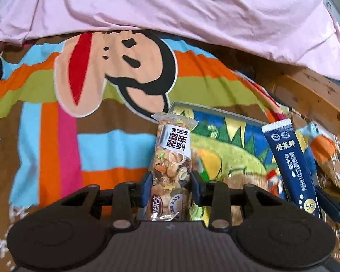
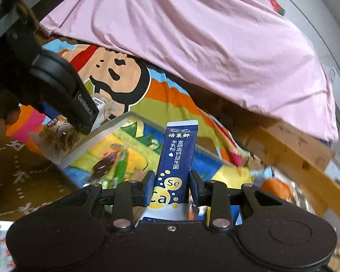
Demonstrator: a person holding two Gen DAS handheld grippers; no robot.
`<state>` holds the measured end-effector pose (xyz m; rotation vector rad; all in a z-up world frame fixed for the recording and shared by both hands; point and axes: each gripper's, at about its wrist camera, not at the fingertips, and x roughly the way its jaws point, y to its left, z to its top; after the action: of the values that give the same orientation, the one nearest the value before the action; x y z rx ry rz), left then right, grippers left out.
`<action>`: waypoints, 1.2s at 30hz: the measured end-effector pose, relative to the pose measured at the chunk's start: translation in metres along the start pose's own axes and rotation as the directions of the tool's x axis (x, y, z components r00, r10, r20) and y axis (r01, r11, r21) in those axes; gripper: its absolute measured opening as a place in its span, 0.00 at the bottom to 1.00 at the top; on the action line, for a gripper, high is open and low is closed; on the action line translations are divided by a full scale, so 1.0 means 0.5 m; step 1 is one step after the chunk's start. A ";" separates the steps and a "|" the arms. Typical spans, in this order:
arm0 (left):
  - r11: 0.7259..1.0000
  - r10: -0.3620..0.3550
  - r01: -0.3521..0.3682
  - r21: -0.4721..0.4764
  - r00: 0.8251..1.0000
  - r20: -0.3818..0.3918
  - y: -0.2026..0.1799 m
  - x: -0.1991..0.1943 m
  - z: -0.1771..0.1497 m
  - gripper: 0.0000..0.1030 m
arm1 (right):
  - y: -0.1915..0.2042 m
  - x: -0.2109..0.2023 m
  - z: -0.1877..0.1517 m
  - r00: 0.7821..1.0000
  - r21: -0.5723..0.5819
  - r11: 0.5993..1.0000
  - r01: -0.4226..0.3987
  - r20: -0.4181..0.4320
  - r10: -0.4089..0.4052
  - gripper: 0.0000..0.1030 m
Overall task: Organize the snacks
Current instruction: 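Carry the blue-and-white packet with the right tool while the left tool carries the nut bag over the tray, then open both tools to drop the blue-and-white packet and nut bag in the tray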
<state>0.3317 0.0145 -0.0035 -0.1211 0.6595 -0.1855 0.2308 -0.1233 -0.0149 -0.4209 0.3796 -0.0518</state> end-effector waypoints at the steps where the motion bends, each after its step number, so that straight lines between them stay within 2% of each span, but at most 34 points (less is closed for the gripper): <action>1: 1.000 -0.017 0.017 -0.007 1.000 0.014 -0.002 0.013 0.005 0.38 | -0.006 0.014 0.003 1.000 -0.007 1.000 0.000 0.004 0.000 0.34; 5: 0.997 -0.078 0.078 -0.027 0.997 0.025 -0.023 0.069 0.017 0.38 | -0.037 0.065 0.002 1.000 0.057 0.998 -0.013 0.001 0.013 0.34; 8: 0.996 -0.087 0.086 0.014 0.996 0.027 -0.043 0.097 0.013 0.38 | -0.048 0.095 -0.007 1.000 0.083 0.997 -0.007 -0.008 0.007 0.34; 12: 0.993 -0.117 0.117 0.002 0.993 0.013 -0.061 0.127 0.005 0.38 | -0.067 0.136 -0.026 0.998 0.118 0.993 0.014 -0.059 -0.007 0.34; 15: 0.994 -0.103 0.103 0.023 0.995 -0.002 -0.073 0.147 -0.007 0.38 | -0.082 0.158 -0.043 0.995 0.124 0.991 0.044 -0.093 -0.033 0.34; 21: 0.995 -0.087 0.087 0.043 0.996 -0.019 -0.079 0.169 -0.019 0.38 | -0.100 0.180 -0.067 0.989 0.168 0.985 0.050 -0.147 -0.025 0.34; 31: 0.993 -0.055 0.056 0.104 0.998 -0.018 -0.101 0.169 -0.020 0.38 | -0.108 0.195 -0.079 0.982 0.215 0.975 0.051 -0.188 -0.010 0.35; 36: 0.994 -0.058 0.060 0.093 0.998 -0.027 -0.098 0.172 -0.015 0.39 | -0.106 0.196 -0.081 0.981 0.217 0.975 0.049 -0.192 -0.007 0.36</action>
<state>0.3870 -0.0518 -0.0524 -0.0479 0.6706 -0.2752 0.3081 -0.1999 -0.0617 -0.2009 0.5506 -0.1612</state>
